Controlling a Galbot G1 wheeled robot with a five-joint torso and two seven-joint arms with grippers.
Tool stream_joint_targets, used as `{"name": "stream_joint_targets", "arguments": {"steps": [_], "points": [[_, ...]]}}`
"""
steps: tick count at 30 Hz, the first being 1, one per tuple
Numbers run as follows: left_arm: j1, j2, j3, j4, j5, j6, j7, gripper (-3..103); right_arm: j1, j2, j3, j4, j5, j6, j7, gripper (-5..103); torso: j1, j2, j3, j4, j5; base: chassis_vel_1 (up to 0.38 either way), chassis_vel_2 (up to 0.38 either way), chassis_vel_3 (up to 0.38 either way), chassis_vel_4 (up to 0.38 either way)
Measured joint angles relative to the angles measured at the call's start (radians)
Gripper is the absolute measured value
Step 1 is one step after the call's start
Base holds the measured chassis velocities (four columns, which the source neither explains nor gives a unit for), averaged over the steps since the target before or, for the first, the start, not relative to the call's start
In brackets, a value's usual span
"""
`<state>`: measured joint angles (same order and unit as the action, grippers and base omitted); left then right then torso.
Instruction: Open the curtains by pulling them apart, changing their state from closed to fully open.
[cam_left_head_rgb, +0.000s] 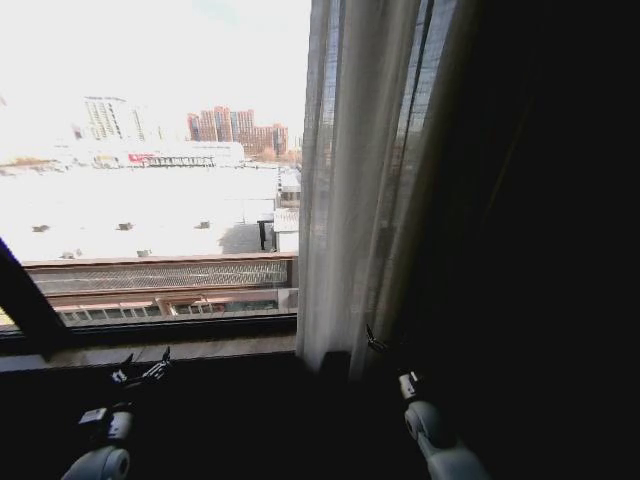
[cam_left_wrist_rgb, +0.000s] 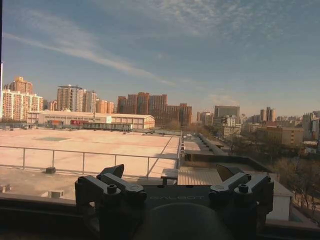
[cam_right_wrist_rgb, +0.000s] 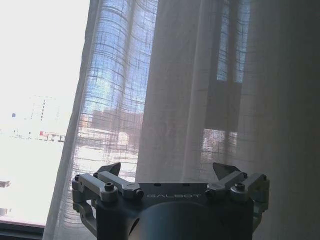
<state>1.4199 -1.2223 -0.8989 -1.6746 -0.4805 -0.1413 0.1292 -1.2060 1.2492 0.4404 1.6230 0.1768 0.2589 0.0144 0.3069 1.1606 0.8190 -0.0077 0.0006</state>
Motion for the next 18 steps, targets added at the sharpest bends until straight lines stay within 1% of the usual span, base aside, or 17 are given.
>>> {"name": "stream_joint_targets", "arguments": {"steps": [4, 5, 8, 12, 13, 15, 18], "points": [[0.0, 0.0, 0.0, 0.0, 0.0, 0.0, 0.0, 100, -0.005, 0.001, -0.001, 0.005, 0.011, 0.006, -0.021, 100, 0.0, 0.0, 0.0, 0.0003, -0.0008, 0.303, 0.294, -0.333, -0.285], [0.0, 0.0, 0.0, 0.0, 0.0, 0.0, 0.0, 100, -0.004, 0.002, -0.003, 0.005, 0.012, 0.01, -0.027, 100, 0.0, 0.0, 0.0, 0.0008, -0.0009, 0.287, 0.243, -0.244, -0.257], [0.0, 0.0, 0.0, 0.0, 0.0, 0.0, 0.0, 100, 0.001, 0.004, -0.004, 0.002, 0.007, 0.016, -0.037, 100, 0.0, 0.0, 0.0, 0.0006, -0.001, 0.182, 0.216, -0.218, -0.198], [0.0, 0.0, 0.0, 0.0, 0.0, 0.0, 0.0, 100, 0.014, 0.006, -0.006, -0.006, -0.014, 0.02, -0.064, 100, 0.0, 0.0, 0.0, 0.0005, -0.0013, 0.058, 0.055, -0.041, -0.058], [0.0, 0.0, 0.0, 0.0, 0.0, 0.0, 0.0, 100, 0.014, 0.006, -0.006, -0.006, -0.014, 0.02, -0.064, 100, 0.0, 0.0, 0.0, 0.0005, -0.0013, 0.0, 0.0, 0.0, 0.0], [0.0, 0.0, 0.0, 0.0, 0.0, 0.0, 0.0, 100, 0.022, 0.011, -0.014, -0.014, -0.023, 0.02, -0.065, 100, 0.0, 0.0, 0.0, -0.0001, 0.0004, 0.0, 0.0, 0.0, 0.0], [0.0, 0.0, 0.0, 0.0, 0.0, 0.0, 0.0, 100, 0.03, 0.018, -0.023, -0.022, -0.028, 0.021, -0.064, 100, 0.0, 0.0, 0.0, -0.0003, -0.0001, -0.053, -0.054, 0.053, 0.06]]}}
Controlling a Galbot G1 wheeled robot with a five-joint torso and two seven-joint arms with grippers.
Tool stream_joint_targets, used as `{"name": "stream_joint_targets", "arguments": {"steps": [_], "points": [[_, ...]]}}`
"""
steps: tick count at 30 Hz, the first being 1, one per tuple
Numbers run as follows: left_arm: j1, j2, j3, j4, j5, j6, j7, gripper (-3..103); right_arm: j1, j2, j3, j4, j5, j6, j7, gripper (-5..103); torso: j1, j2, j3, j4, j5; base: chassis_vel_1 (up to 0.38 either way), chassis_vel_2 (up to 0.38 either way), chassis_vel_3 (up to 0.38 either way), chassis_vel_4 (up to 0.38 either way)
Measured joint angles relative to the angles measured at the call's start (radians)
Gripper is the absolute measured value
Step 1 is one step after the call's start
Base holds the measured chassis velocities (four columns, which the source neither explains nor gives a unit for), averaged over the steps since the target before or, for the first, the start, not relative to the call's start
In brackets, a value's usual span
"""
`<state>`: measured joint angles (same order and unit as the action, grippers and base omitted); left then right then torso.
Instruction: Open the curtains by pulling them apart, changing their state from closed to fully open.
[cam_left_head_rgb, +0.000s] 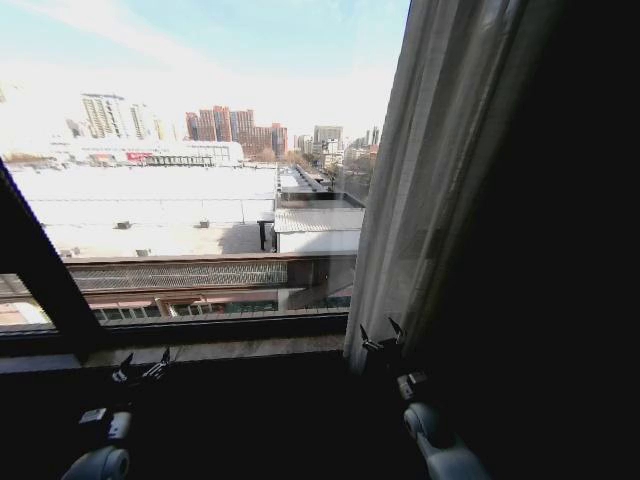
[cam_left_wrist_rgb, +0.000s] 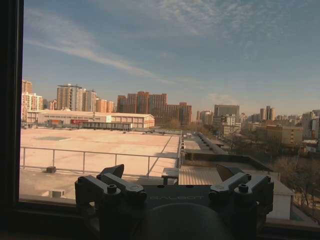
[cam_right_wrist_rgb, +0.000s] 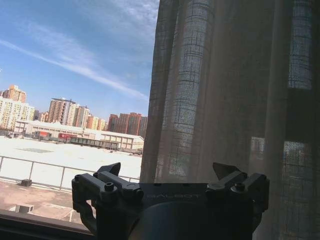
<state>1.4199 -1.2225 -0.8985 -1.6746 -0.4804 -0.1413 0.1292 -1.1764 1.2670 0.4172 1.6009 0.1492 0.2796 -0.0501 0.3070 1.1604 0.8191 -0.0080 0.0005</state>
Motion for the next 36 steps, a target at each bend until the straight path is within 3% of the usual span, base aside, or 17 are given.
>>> {"name": "stream_joint_targets", "arguments": {"steps": [11, 18, 25, 36], "points": [[0.0, 0.0, -0.001, 0.0, 0.0, 0.0, 0.0, 100, 0.059, 0.025, -0.035, -0.056, -0.017, 0.026, 0.034, 100, 0.0, 0.0, 0.0, 0.0008, -0.0008, 0.046, 0.047, -0.046, -0.041], [0.0, 0.0, -0.001, 0.0, 0.0, 0.0, 0.0, 100, 0.12, 0.011, -0.016, -0.096, -0.039, -0.015, 0.105, 100, 0.0, 0.0, 0.0, 0.0004, -0.0002, 0.008, 0.006, -0.008, -0.01], [0.0, 0.0, -0.001, 0.0, 0.0, 0.0, 0.0, 100, 0.144, 0.002, -0.011, -0.125, -0.028, -0.041, 0.118, 100, 0.0, 0.0, 0.0, 0.0004, -0.0005, 0.0, 0.0, 0.0, 0.0], [0.0, 0.0, -0.001, 0.0, 0.0, 0.0, 0.0, 100, 0.232, 0.017, -0.105, -0.189, -0.004, -0.077, 0.128, 100, 0.0, 0.0, 0.0, 0.0006, -0.0006, 0.0, 0.0, 0.0, 0.0]]}}
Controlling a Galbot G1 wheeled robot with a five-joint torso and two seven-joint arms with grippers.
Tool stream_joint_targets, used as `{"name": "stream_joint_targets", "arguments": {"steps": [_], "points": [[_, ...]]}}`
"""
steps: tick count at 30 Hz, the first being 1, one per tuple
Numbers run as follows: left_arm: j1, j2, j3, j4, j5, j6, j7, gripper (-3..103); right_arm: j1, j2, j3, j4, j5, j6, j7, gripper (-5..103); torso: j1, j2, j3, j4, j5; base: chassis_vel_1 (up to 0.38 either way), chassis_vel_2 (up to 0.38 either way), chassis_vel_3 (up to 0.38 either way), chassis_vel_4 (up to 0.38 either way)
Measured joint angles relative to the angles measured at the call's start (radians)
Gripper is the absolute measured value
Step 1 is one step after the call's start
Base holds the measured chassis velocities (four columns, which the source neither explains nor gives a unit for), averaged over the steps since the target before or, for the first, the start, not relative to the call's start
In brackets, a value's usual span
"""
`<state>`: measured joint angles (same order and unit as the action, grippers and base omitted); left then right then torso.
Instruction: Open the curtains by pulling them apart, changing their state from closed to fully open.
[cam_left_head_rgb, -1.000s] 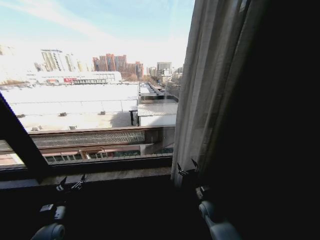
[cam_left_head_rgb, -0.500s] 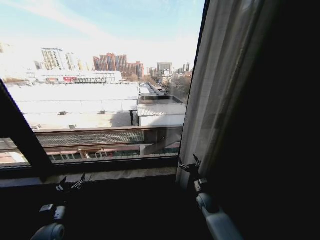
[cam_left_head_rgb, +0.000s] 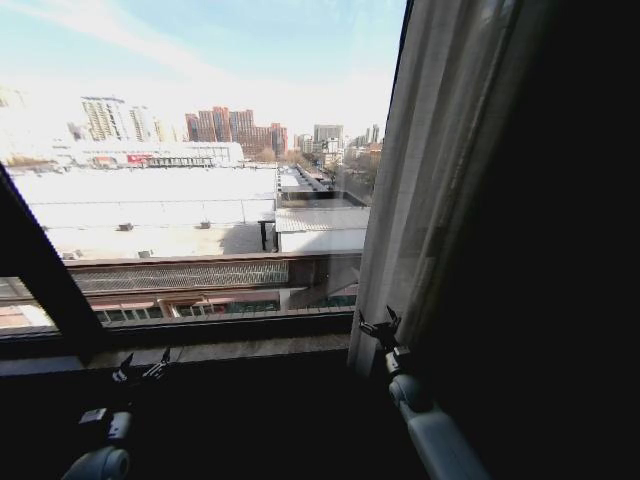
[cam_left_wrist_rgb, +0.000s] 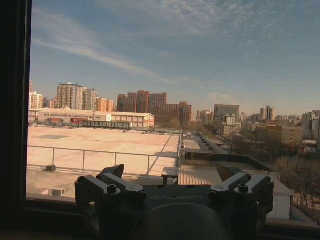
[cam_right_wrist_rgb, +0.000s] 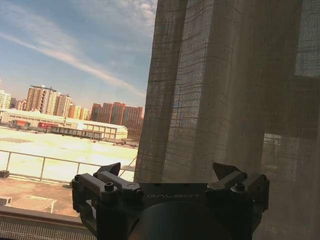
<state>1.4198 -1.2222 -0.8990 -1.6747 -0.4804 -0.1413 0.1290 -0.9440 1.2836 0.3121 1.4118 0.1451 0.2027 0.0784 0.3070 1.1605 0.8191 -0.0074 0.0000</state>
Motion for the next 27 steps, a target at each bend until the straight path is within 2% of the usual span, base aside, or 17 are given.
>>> {"name": "stream_joint_targets", "arguments": {"steps": [5, 7, 8, 10, 11, 13, 16, 19, 20, 21, 27], "points": [[0.0, 0.0, 0.0, 0.0, 0.0, 0.0, 0.0, 100, 0.069, 0.003, -0.032, -0.065, -0.003, 0.004, 0.001, 103, 0.0, 0.0, 0.0, 0.0001, -0.0001, 0.0, 0.0, 0.0, 0.0], [0.0, 0.0, 0.0, 0.0, 0.0, 0.0, 0.0, 100, 0.093, 0.005, -0.038, -0.082, -0.002, 0.004, 0.003, 95, 0.0, 0.0, 0.0, 0.0, 0.0, 0.0, 0.0, 0.0, 0.0], [0.0, 0.0, 0.0, 0.0, 0.0, 0.0, 0.0, 100, 0.098, 0.005, -0.038, -0.085, -0.001, 0.004, 0.004, 95, 0.0, 0.0, 0.0, 0.0, -0.0001, 0.0, 0.0, 0.0, 0.0], [0.0, 0.0, 0.0, 0.0, 0.0, 0.0, 0.0, 100, 0.102, 0.005, -0.039, -0.088, 0.0, 0.005, 0.004, 84, 0.0, 0.0, 0.0, 0.0, 0.0, 0.0, 0.0, 0.0, 0.0], [0.0, 0.0, 0.0, 0.0, 0.0, 0.0, 0.0, 100, 0.102, 0.005, -0.039, -0.088, 0.0, 0.005, 0.004, 84, 0.0, 0.0, 0.0, 0.0, 0.0, 0.0, 0.0, 0.0, 0.0], [0.0, 0.0, 0.0, 0.0, 0.0, 0.0, 0.0, 100, 0.1, 0.002, -0.04, -0.088, 0.001, 0.007, 0.004, 73, 0.0, 0.0, 0.0, -0.0001, -0.0001, 0.0, 0.0, 0.0, 0.0], [0.0, 0.0, 0.0, 0.0, 0.0, 0.0, 0.0, 100, 0.096, -0.001, -0.04, -0.086, 0.002, 0.008, 0.004, 68, 0.0, 0.0, 0.0, -0.0001, 0.0, 0.0, 0.0, 0.0, 0.0], [0.0, 0.0, 0.0, 0.0, 0.0, 0.0, 0.0, 100, 0.084, -0.004, -0.037, -0.075, 0.007, 0.011, 0.001, 51, 0.0, 0.0, 0.0, -0.0001, 0.0, 0.0, 0.0, 0.0, 0.0], [0.0, 0.0, 0.0, 0.0, 0.0, 0.0, 0.0, 100, 0.084, -0.004, -0.037, -0.075, 0.007, 0.011, 0.001, 51, 0.0, 0.0, 0.0, -0.0001, 0.0, 0.0, 0.0, 0.0, 0.0], [0.0, 0.0, 0.0, 0.0, 0.0, 0.0, 0.0, 100, 0.081, -0.004, -0.037, -0.073, 0.008, 0.012, -0.001, 46, 0.0, 0.0, 0.0, -0.0001, 0.0, 0.0, 0.0, 0.0, 0.0], [0.0, 0.0, 0.0, 0.0, 0.0, 0.0, 0.0, 100, 0.063, -0.002, -0.027, -0.068, -0.004, 0.048, -0.058, 25, 0.0, 0.0, 0.0, -0.0001, 0.0, 0.0, 0.0, 0.0, 0.0]]}}
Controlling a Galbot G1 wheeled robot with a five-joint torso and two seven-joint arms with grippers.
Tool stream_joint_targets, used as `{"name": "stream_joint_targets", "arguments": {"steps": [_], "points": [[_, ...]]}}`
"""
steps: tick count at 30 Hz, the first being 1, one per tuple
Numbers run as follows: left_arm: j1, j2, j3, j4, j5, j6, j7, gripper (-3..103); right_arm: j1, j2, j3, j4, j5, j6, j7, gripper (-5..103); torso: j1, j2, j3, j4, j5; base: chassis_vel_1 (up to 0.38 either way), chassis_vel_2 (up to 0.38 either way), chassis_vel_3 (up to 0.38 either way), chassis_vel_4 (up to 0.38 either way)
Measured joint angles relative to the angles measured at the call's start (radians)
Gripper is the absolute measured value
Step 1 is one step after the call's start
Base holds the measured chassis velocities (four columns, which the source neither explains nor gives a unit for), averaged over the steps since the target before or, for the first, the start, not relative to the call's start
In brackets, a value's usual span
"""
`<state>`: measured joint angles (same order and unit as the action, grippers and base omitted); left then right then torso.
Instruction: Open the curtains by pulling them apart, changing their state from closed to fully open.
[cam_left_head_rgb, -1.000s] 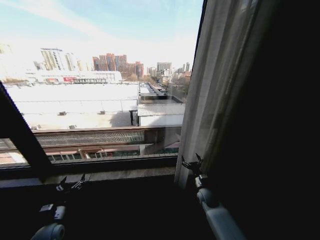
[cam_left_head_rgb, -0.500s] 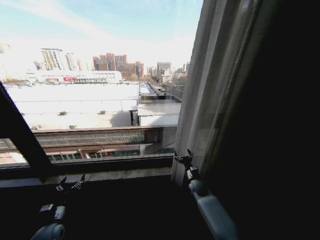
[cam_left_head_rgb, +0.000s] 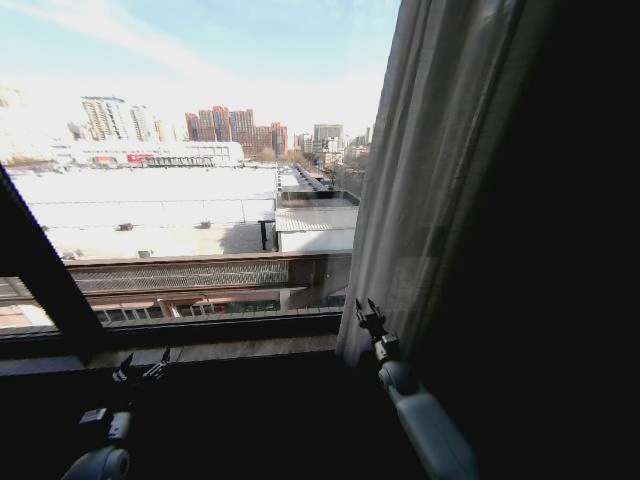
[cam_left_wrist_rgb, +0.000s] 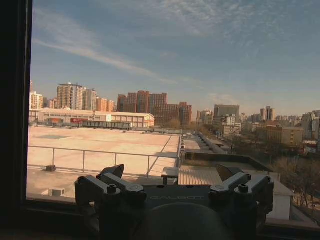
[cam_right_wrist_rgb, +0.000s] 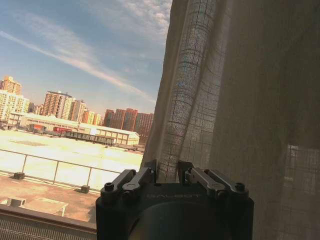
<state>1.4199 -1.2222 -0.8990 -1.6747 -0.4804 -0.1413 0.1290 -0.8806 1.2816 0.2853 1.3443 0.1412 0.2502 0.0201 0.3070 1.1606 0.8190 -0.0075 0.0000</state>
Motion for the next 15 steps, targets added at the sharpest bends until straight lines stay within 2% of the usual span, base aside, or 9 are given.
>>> {"name": "stream_joint_targets", "arguments": {"steps": [3, 5, 7, 15], "points": [[0.0, 0.0, 0.0, 0.0, 0.0, 0.0, 0.0, 100, -0.004, 0.008, 0.002, 0.0, 0.006, 0.014, -0.019, 8, 0.0, 0.0, 0.0, 0.0, 0.0, 0.0, 0.0, 0.0, 0.0], [0.0, 0.0, 0.0, 0.0, 0.0, 0.0, 0.0, 100, -0.004, 0.01, 0.002, 0.0, 0.013, 0.015, -0.024, 8, 0.0, 0.0, 0.0, 0.0, 0.0001, 0.0, 0.0, 0.0, 0.0], [0.0, 0.0, 0.0, 0.0, 0.0, 0.0, 0.0, 100, -0.004, 0.013, 0.003, 0.0, 0.024, 0.015, -0.04, 2, 0.0, 0.0, 0.0, 0.0001, 0.0, 0.0, 0.0, 0.0, 0.0], [0.0, 0.0, 0.0, 0.0, 0.0, 0.0, 0.0, 100, -0.004, 0.012, 0.009, -0.003, 0.044, 0.015, -0.042, 0, 0.0, 0.0, 0.0, 0.0001, 0.0, -0.007, -0.004, 0.008, 0.005]]}}
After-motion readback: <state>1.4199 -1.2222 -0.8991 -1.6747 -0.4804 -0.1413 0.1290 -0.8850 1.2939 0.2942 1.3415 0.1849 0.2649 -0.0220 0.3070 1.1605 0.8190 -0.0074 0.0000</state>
